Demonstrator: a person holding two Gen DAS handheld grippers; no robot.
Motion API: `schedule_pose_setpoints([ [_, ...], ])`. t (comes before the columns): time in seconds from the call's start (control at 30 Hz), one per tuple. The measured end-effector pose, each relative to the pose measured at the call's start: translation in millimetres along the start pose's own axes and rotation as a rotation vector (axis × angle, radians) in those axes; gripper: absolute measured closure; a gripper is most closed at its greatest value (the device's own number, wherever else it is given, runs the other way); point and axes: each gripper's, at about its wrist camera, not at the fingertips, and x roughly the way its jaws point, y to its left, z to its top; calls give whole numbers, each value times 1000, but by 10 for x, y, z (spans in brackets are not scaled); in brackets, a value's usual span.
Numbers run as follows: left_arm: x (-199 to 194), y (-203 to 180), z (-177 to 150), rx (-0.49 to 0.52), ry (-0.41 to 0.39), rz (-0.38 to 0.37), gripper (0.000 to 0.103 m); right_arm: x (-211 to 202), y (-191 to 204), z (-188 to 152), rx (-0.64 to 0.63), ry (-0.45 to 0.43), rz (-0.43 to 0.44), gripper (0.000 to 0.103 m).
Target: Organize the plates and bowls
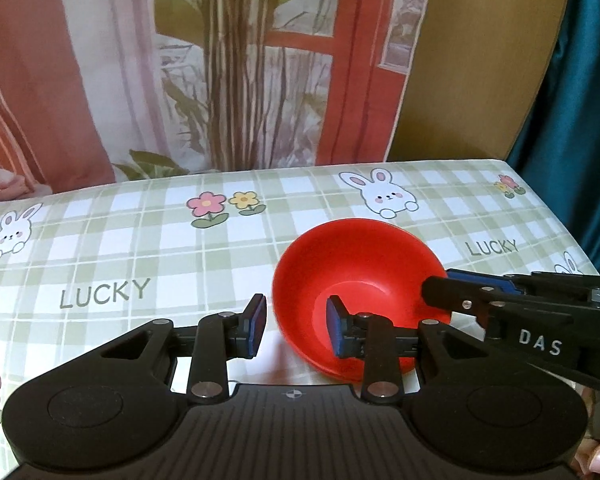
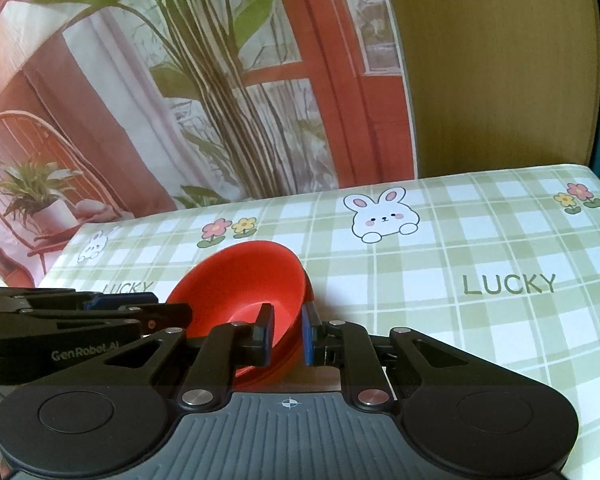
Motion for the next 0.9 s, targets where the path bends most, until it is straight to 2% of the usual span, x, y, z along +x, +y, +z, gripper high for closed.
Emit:
schedule_pose_setpoints([
  [0.27,70,124,-18,-51,8,10,65,29,-146,-39,53,-6,-18,85],
  [0.43,153,146,-47,-102,26,-28,65,85,-145,-50,53,2,-12,85],
  [0.57,198,196,-63,-164,27,-96,66,138,-144,-64,64,9,-6,85],
  [0.9,312,196,-78,-205,39,-126,73,234,-131,-106,85,20,15,85],
])
